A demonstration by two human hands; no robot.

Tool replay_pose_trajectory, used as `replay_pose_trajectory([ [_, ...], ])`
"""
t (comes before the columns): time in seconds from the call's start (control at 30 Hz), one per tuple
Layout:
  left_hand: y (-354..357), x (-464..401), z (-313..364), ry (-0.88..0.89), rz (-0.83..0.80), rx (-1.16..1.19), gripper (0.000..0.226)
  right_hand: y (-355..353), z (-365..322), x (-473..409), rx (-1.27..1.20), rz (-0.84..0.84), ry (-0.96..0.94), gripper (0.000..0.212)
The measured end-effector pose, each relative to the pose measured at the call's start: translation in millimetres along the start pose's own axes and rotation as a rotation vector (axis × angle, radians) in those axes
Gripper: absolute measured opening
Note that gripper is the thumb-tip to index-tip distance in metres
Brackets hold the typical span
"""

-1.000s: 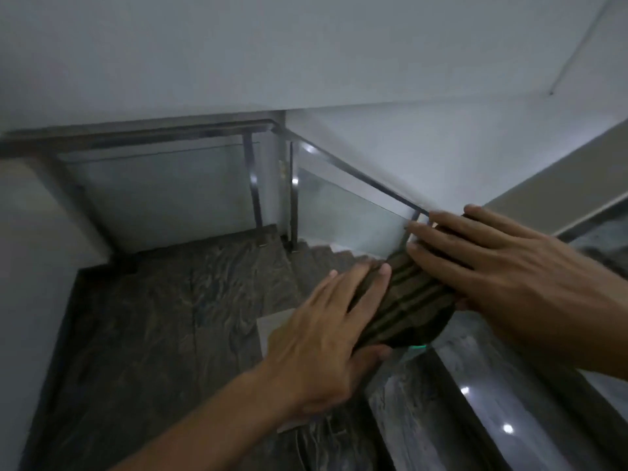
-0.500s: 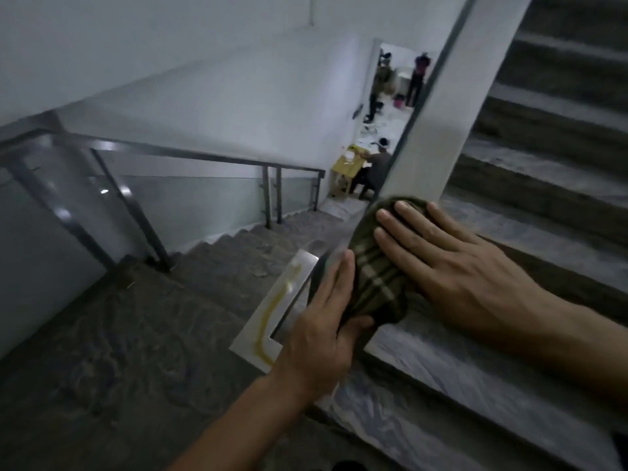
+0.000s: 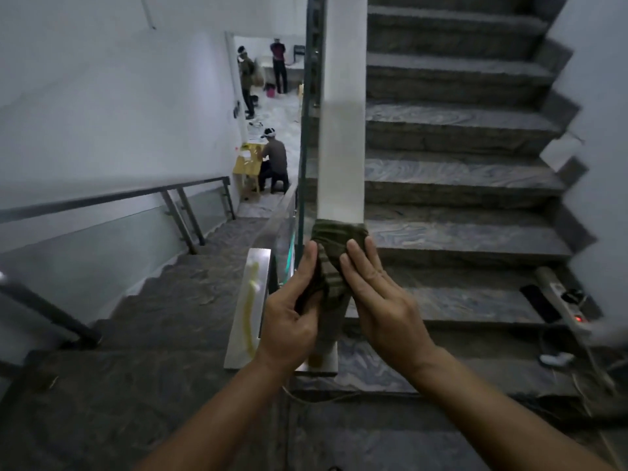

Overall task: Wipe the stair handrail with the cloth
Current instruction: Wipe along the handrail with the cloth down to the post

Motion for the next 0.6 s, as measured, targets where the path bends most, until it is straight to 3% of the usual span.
replay_pose_trajectory([
  [0.13, 3.8, 12.5, -24.2, 0.187, -0.026, -0.214, 0.06, 26.1, -0.6, 10.9, 0.035, 0.17, 0.01, 0.037],
  [0.3, -2.9, 33.6, -80.0, 0.319, -0.203, -0.411, 0.058, 87.3, 8.0, 47.0, 0.098, 0.177, 0.078, 0.036],
  [0.43, -24.0, 46.6, -143.3, 0.282, -0.483, -0.616, 0.093, 152.9, 15.4, 86.0, 0.156, 0.093, 0.239, 0.051],
  [0.6, -30.1, 66.9, -150.8, 0.062, -0.874, -1.021, 0.075, 198.2, -22.4, 96.2, 0.178, -0.18, 0.564, 0.073],
])
Point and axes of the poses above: each hand's wrist, its own x-axis away from the middle knuckle, its own y-axis out of the palm, z = x × y, the point moved 1 cm from there along -x, towards the middle knuckle, and after that the axes turned 10 degrees about -z, right-handed, at the moved point
